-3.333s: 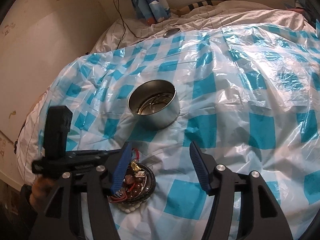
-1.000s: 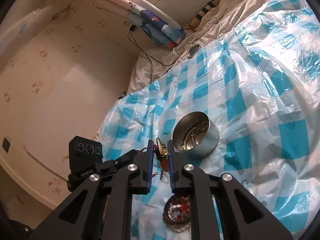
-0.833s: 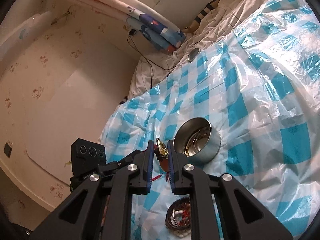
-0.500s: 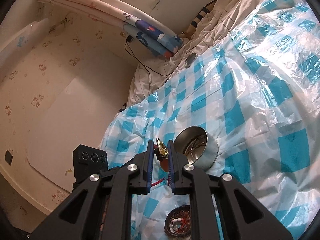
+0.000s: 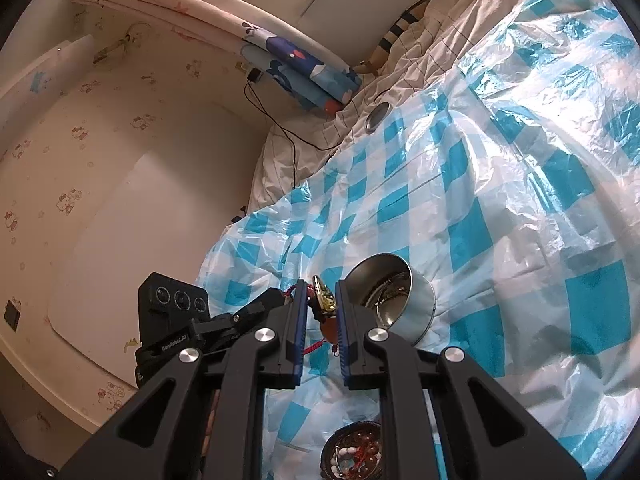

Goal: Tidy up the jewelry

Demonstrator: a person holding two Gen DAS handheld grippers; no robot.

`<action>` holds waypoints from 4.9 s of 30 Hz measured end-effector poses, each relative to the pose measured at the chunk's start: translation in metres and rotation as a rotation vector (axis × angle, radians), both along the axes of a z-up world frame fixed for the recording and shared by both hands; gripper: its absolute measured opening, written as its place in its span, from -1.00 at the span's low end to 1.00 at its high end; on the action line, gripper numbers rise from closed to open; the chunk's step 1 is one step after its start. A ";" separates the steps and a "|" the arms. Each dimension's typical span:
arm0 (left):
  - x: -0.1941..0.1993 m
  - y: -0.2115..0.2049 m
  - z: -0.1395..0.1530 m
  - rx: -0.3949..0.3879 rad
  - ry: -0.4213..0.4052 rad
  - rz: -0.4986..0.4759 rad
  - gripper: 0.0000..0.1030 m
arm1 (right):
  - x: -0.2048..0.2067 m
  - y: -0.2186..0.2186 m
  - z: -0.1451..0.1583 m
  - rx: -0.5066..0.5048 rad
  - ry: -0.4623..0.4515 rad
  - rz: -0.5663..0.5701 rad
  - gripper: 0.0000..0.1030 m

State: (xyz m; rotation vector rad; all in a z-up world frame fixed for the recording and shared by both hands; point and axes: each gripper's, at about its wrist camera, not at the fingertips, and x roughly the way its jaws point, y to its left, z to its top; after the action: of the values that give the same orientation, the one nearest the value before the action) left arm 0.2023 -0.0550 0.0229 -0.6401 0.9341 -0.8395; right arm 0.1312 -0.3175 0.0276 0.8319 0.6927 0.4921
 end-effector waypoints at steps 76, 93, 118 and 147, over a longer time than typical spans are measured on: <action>-0.093 0.024 -0.003 0.799 -0.248 0.317 0.85 | -0.065 0.058 -0.022 -0.691 0.164 -0.028 0.73; -0.085 -0.007 -0.044 0.546 -0.028 0.006 0.59 | -0.083 0.012 -0.021 -0.566 0.223 -0.077 0.73; -0.085 -0.021 -0.052 0.476 0.038 -0.134 -0.82 | -0.089 0.009 -0.015 -0.520 0.231 -0.072 0.74; -0.071 0.055 -0.024 0.274 0.055 0.076 -0.82 | -0.065 0.119 -0.057 -0.859 0.255 0.250 -0.19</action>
State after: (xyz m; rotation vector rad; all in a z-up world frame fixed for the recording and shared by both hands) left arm 0.1309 -0.0001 -0.0015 -0.4598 1.0467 -0.6147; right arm 0.0664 -0.1983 -0.0294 -0.0080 1.1370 0.2622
